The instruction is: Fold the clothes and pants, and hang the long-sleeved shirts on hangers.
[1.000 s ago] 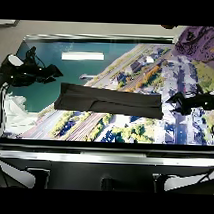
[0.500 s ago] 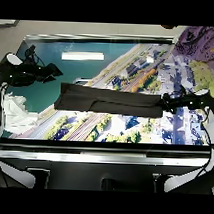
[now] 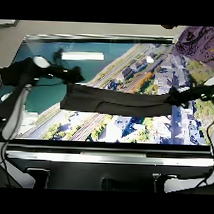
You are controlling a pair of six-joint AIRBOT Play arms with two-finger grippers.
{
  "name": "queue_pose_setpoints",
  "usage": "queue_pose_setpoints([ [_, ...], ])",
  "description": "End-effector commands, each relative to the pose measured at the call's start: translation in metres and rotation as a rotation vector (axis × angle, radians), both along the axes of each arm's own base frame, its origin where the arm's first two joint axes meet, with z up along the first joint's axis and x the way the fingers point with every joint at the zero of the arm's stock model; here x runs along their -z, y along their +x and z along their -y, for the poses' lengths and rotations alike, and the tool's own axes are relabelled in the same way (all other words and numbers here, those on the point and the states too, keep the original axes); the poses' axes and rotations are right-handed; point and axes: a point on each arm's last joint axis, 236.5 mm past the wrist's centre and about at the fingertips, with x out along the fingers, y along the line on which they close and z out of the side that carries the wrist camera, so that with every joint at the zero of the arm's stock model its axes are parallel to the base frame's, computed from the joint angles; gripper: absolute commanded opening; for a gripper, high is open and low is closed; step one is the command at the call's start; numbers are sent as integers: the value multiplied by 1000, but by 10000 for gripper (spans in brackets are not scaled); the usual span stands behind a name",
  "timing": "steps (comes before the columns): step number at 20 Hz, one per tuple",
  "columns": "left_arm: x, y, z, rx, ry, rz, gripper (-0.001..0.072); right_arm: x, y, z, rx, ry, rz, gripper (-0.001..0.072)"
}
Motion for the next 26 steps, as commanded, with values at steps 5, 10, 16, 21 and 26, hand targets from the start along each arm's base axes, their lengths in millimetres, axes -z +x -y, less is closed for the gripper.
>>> queue_pose_setpoints([
  [5, 35, -72, 221, 57, -139, -1, 18, -113, -28, 64, 95, -343, 64, 32],
  [10, 34, -92, 298, -71, -340, -22, 17, -145, -23, 63, 110, -363, 158, 33],
  [16, 51, -122, 356, 45, -398, -105, 17, -167, -16, 40, 102, -280, 247, 33],
  [21, 74, -125, 358, 21, -391, -171, 16, -175, -8, 19, 77, -191, 293, 33],
  [26, 72, -118, 341, 46, -377, -214, 16, -177, -4, 20, 74, -198, 315, 33],
])
